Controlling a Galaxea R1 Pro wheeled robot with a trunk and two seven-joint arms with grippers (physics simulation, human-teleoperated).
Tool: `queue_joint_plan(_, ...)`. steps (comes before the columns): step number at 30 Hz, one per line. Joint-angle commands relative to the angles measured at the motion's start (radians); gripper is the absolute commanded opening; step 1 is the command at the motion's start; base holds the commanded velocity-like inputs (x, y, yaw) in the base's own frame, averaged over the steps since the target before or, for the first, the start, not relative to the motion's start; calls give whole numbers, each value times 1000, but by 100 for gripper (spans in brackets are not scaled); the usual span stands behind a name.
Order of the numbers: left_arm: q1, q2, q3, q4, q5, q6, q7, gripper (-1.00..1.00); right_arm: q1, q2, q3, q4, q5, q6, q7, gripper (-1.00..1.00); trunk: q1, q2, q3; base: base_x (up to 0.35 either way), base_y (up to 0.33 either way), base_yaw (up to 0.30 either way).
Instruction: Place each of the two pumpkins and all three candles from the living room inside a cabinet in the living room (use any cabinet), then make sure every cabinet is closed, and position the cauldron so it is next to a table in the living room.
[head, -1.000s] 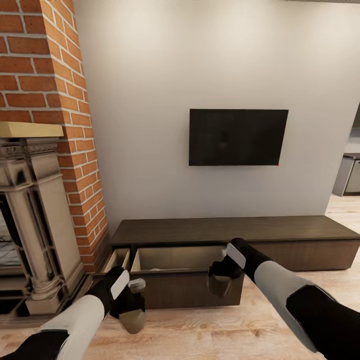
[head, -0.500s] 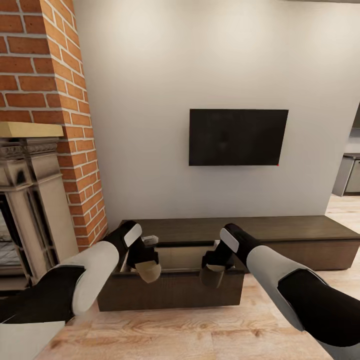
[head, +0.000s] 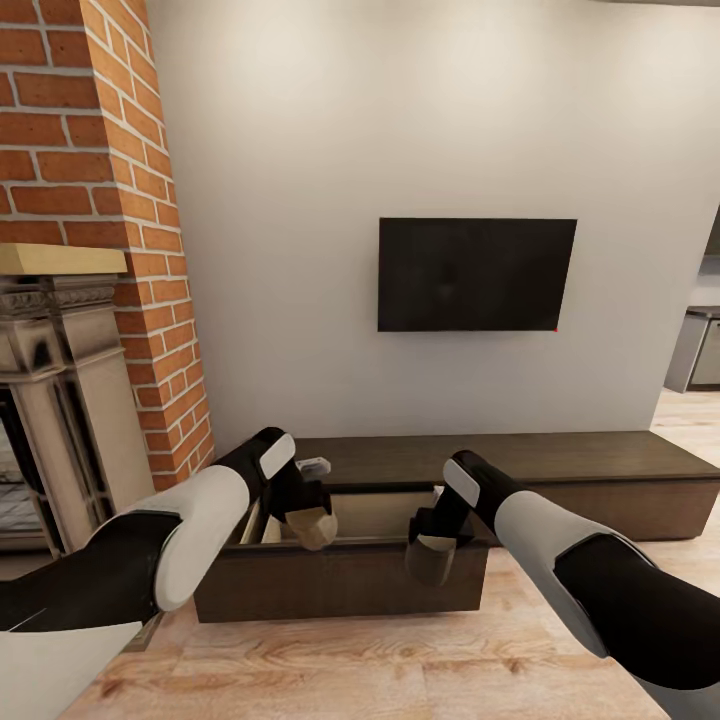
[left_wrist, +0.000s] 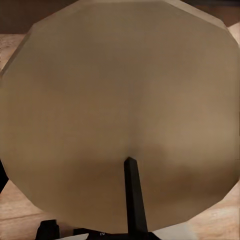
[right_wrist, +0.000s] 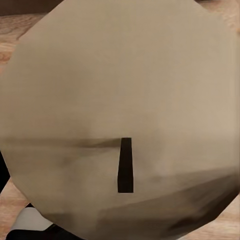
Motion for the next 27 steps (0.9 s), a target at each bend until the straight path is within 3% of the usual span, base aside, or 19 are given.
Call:
queue_joint_plan(1, 0, 0, 1, -1, 10, 3, 10, -100, -1, 0, 5, -1, -11, 3, -8, -100, 0, -1, -1, 0, 0, 0)
queue_joint_plan(10, 2, -13, 1, 23, 8, -6, 46, -100, -1, 3, 11, -3, -10, 3, -2, -100, 0, -1, -1, 0, 0, 0)
queue_joint_plan(14, 3, -13, 1, 26, 8, -11, 98, -100, -1, 3, 16, -7, -8, 3, 1, -100, 0, -1, -1, 40, 0, 0)
queue_joint_plan(22, 4, -13, 1, 28, 9, -95, 99, -100, -1, 3, 20, -8, -7, 3, 2, -100, 0, -1, -1, 290, 0, 0)
queue_joint_plan(27, 7, -13, 2, 28, 9, -110, 96, -100, 0, 3, 21, -8, -7, 3, 2, -100, 0, -1, -1, 336, 0, 0)
